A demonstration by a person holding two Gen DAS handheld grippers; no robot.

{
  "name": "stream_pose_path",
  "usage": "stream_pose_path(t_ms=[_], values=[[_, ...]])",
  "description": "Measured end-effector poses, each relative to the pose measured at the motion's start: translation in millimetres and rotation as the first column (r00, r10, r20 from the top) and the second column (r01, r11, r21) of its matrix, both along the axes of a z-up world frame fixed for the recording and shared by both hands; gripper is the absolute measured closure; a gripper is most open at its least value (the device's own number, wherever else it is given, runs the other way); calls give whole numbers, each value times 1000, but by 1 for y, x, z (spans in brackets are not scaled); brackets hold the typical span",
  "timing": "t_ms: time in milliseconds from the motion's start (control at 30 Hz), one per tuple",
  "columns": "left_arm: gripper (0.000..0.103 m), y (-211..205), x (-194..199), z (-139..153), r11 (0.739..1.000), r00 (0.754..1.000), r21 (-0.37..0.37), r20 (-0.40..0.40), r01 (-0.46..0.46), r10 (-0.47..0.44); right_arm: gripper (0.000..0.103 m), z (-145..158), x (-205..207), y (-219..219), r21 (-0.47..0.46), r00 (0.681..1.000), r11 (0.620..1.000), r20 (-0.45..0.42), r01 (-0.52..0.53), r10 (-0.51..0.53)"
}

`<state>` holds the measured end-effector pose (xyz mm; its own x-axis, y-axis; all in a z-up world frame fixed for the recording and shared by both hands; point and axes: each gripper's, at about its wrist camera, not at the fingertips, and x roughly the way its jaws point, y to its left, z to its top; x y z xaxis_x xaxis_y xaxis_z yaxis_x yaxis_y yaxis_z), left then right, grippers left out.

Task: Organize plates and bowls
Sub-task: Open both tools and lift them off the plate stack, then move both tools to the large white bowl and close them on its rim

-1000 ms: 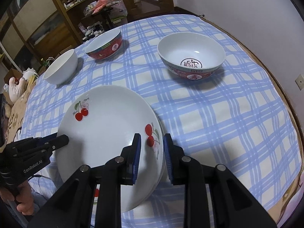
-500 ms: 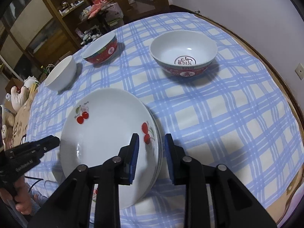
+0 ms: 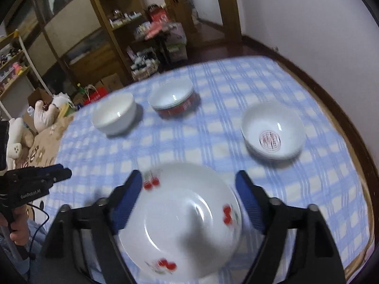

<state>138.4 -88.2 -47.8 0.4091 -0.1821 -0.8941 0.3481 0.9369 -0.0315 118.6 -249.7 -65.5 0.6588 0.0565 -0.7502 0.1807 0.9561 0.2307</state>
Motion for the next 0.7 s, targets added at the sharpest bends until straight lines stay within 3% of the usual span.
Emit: stream_pose_path(t_ms=[133,200,267,433,600,700], values=[[39,12,14,16,1000,998,6,56,-30,30,0,22,25,8,-2,999,1000,48,-14,14],[19,17,24,23,999,996,4,80,-48,48,0,31,41,12,-14,999,1000,45,-3,4],[12,21,33,30,998,991,4,121,-65,64,0,39,58,17,-17,999,1000,51,-7,8],[11,29,68,39,996,986,43,156,-73,66,0,53,97,29,-25,997,999,74,-32,34],[11,39,101,42,996,988,-17,128,-86,87,0,54,131,42,-16,995,999,92,-49,50],[11,37,116,41,997,987,-10,140,-75,76,0,47,152,51,-4,994,998,93,-57,57]])
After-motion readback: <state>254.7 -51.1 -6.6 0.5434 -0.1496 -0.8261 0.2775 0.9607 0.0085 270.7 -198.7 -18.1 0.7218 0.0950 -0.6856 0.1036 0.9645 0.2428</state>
